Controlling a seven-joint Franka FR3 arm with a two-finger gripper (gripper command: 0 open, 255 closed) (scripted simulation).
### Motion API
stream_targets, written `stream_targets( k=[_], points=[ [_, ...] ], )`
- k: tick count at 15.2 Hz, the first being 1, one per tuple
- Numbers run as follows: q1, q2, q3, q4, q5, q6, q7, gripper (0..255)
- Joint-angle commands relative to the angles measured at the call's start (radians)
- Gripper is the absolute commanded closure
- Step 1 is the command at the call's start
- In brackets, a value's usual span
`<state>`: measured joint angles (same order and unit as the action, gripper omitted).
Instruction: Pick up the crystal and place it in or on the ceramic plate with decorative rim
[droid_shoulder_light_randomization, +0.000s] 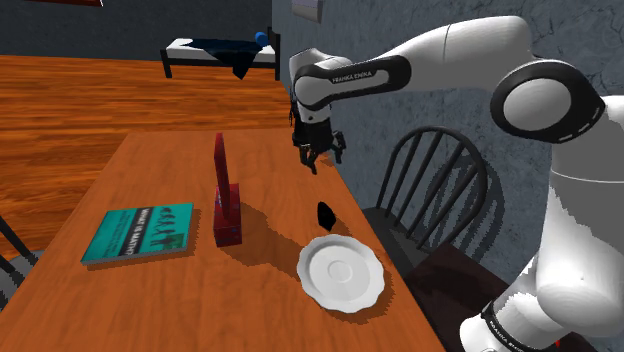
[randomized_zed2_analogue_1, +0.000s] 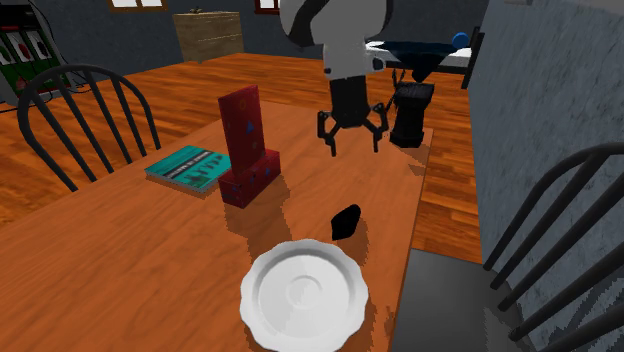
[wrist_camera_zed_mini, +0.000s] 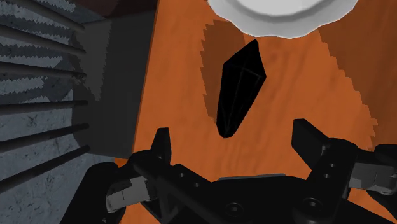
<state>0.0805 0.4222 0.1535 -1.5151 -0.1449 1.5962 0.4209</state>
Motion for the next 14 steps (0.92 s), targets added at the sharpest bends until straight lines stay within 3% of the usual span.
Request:
stream_targets(
  k=[1, 5, 7, 8, 10, 14],
  points=[
    [0.018, 0.113, -0.004, 0.130, -0.013, -0.045, 0.018, 0],
    [0.057, 0.365, -0.020, 0.454, -0.032, -0.170, 0.034, 0],
    [0.085, 0.544, -0.034, 0.720, -0.041, -0.280, 0.029, 0],
    [0.102, 0.661, -0.043, 0.913, -0.044, -0.364, 0.018, 0],
    [0.089, 0.589, -0.039, 0.759, -0.041, -0.283, 0.030, 0],
    [0.072, 0.520, -0.033, 0.586, -0.040, -0.181, 0.043, 0]
  ],
)
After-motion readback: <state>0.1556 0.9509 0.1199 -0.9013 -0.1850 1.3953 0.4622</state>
